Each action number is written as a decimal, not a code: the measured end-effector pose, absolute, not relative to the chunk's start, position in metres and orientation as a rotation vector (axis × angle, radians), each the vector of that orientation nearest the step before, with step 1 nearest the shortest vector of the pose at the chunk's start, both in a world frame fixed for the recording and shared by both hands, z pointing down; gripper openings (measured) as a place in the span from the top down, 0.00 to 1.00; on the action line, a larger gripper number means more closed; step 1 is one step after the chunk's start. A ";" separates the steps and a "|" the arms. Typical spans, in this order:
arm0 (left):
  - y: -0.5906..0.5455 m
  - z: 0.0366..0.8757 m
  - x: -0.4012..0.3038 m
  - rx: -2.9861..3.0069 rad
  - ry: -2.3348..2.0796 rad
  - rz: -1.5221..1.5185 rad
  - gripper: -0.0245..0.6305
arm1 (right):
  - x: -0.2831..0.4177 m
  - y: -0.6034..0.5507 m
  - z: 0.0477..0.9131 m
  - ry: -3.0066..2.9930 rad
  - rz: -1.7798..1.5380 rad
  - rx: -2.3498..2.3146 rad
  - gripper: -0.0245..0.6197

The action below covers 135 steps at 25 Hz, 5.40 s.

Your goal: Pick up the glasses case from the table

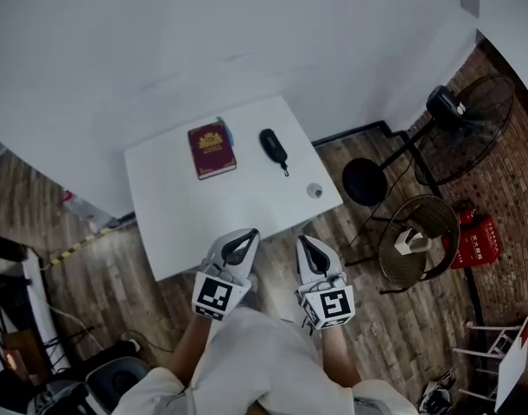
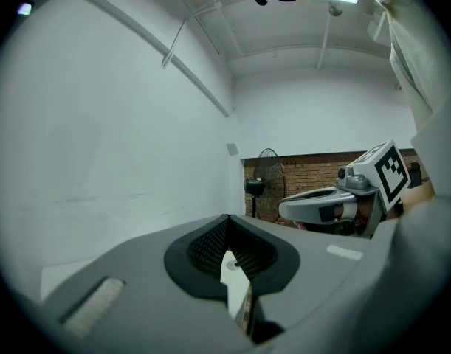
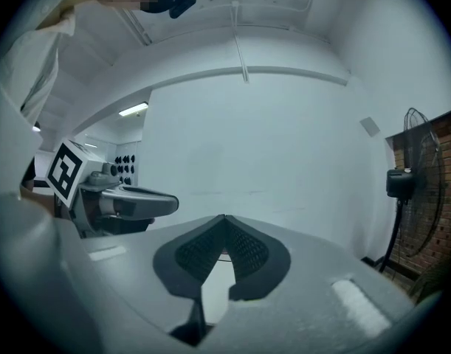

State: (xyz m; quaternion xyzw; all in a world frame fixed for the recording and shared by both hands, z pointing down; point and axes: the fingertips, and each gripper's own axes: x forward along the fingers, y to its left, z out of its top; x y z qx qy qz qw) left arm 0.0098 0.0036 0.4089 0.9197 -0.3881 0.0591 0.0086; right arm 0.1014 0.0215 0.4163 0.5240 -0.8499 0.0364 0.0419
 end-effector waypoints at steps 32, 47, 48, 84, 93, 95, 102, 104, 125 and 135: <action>-0.184 0.451 0.014 2.795 -1.216 0.226 0.93 | 0.099 -0.175 0.451 -2.537 0.120 1.519 0.94; -0.262 0.506 0.041 2.602 -1.309 0.393 0.93 | 0.129 -0.265 0.517 -2.519 0.310 1.297 0.91; -0.266 0.510 0.042 2.590 -1.314 0.401 0.93 | 0.130 -0.270 0.522 -2.514 0.319 1.283 0.90; -0.322 0.605 0.047 2.358 -1.293 0.511 0.93 | 0.102 -0.351 0.693 -2.183 0.548 0.911 0.50; -0.321 0.612 0.044 2.321 -1.314 0.509 0.93 | 0.099 -0.354 0.722 -2.129 0.609 0.841 0.41; -0.320 0.612 0.043 2.316 -1.318 0.507 0.93 | 0.097 -0.354 0.726 -2.119 0.614 0.826 0.41; -0.315 0.614 0.037 2.300 -1.331 0.509 0.93 | 0.095 -0.353 0.732 -2.107 0.602 0.798 0.42; -0.313 0.613 0.037 2.298 -1.335 0.506 0.93 | 0.094 -0.353 0.732 -2.104 0.587 0.788 0.42; -0.281 0.597 0.019 2.323 -1.370 0.488 0.93 | 0.081 -0.336 0.694 -2.241 0.486 0.838 0.44; -0.258 0.566 0.008 2.397 -1.401 0.454 0.93 | 0.082 -0.315 0.596 -2.443 0.418 0.995 0.45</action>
